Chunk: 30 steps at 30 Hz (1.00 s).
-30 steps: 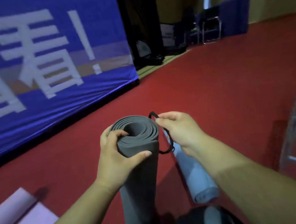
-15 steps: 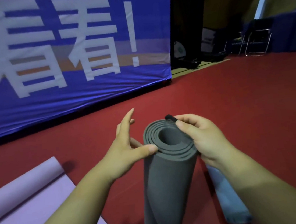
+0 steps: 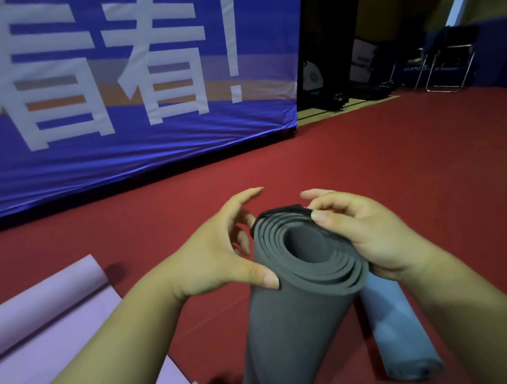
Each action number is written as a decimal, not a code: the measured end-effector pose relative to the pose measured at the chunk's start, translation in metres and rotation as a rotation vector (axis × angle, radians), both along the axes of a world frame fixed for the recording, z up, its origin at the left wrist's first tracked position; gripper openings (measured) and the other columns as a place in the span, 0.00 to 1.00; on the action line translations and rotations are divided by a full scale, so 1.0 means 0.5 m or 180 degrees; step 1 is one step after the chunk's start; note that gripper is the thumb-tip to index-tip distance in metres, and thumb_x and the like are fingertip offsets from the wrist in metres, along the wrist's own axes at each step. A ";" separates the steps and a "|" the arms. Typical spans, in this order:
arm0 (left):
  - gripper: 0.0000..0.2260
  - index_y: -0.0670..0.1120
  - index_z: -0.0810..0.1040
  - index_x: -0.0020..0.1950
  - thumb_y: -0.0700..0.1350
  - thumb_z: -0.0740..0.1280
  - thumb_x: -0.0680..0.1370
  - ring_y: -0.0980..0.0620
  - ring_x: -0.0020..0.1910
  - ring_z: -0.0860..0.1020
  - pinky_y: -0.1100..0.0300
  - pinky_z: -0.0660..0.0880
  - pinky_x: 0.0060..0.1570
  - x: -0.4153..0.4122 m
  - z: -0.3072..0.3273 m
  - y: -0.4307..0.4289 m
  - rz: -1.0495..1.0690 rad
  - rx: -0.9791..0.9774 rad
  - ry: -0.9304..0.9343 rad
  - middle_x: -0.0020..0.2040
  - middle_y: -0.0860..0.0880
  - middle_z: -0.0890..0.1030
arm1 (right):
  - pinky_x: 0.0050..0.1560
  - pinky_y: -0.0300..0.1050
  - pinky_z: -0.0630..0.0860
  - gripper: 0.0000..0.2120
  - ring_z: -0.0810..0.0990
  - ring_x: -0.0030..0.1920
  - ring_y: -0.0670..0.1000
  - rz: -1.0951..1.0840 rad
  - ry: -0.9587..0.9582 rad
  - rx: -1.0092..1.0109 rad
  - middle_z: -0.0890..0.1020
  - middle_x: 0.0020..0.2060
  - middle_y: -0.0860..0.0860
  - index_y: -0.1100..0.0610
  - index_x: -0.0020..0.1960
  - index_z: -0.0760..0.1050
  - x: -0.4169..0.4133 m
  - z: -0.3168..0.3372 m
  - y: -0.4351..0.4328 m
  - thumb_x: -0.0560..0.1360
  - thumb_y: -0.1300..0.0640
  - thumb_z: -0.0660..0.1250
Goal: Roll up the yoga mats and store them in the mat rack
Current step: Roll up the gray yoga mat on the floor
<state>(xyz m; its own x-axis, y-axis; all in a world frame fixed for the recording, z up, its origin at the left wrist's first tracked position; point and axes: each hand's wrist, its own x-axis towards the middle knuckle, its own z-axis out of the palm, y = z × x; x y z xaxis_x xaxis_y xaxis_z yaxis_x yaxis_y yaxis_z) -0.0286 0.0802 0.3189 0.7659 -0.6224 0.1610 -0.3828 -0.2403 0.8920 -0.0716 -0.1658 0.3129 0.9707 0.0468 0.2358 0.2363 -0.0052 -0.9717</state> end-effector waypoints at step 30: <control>0.60 0.73 0.49 0.75 0.50 0.87 0.58 0.69 0.44 0.76 0.76 0.69 0.47 -0.028 -0.051 -0.054 0.1073 -0.0123 -0.1192 0.42 0.65 0.77 | 0.31 0.38 0.67 0.08 0.68 0.28 0.45 -0.1819 -0.0879 -0.0604 0.71 0.27 0.47 0.48 0.45 0.77 0.022 -0.005 -0.003 0.75 0.58 0.74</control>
<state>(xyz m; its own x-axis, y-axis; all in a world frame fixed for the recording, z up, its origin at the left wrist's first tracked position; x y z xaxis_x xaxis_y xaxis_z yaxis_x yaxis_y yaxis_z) -0.0426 0.0534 0.2936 0.8086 -0.3384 0.4813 -0.5850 -0.3752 0.7190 -0.0604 -0.1672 0.3105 0.7601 -0.3924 0.5179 0.3859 -0.3687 -0.8457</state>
